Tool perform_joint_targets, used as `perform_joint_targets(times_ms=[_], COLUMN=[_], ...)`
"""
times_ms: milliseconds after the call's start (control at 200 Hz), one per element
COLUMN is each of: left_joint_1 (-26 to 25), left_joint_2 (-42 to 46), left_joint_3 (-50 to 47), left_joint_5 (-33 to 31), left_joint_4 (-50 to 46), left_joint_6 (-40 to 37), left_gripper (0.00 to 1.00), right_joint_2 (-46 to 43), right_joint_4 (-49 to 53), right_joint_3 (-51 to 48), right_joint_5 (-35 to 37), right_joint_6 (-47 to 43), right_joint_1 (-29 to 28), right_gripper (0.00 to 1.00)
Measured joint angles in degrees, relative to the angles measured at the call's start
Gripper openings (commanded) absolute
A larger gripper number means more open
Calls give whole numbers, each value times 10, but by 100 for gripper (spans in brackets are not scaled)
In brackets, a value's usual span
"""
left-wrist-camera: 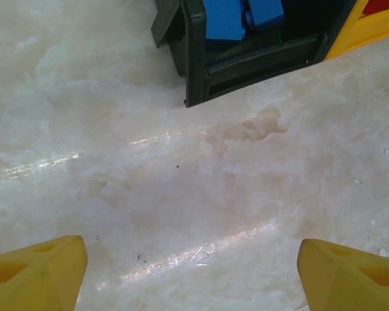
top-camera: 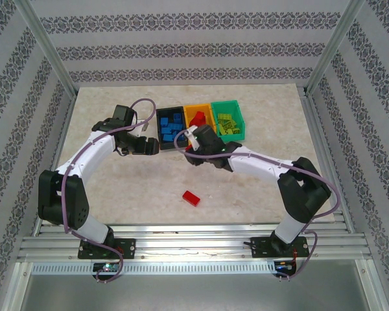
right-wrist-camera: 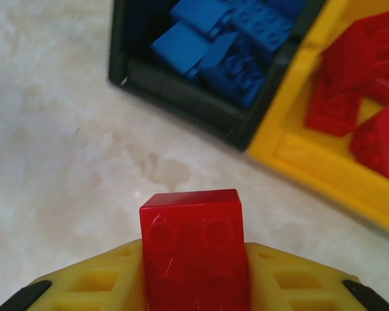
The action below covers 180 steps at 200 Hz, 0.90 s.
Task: Sort the legos into containers by color
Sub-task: Place the lego in the container.
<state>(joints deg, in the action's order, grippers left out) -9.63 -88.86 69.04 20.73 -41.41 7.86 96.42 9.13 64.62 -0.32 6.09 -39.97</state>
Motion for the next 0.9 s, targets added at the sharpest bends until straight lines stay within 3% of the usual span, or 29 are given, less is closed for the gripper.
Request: perform_joint_targets(times_ms=[345, 575, 899], left_joint_1=[0, 0, 0], left_joint_2=[-2, -2, -2], left_joint_3=[0, 4, 4], left_joint_5=[0, 0, 0], left_joint_4=[0, -1, -1], left_joint_6=[0, 0, -1], left_gripper=[85, 85, 85], right_joint_2=[82, 180, 163], right_joint_4=[-7, 28, 35], right_joint_3=[163, 274, 212], right_joint_5=[-70, -90, -106], right_joint_6=[57, 86, 90], right_joint_1=[112, 150, 140], right_gripper=[40, 56, 58])
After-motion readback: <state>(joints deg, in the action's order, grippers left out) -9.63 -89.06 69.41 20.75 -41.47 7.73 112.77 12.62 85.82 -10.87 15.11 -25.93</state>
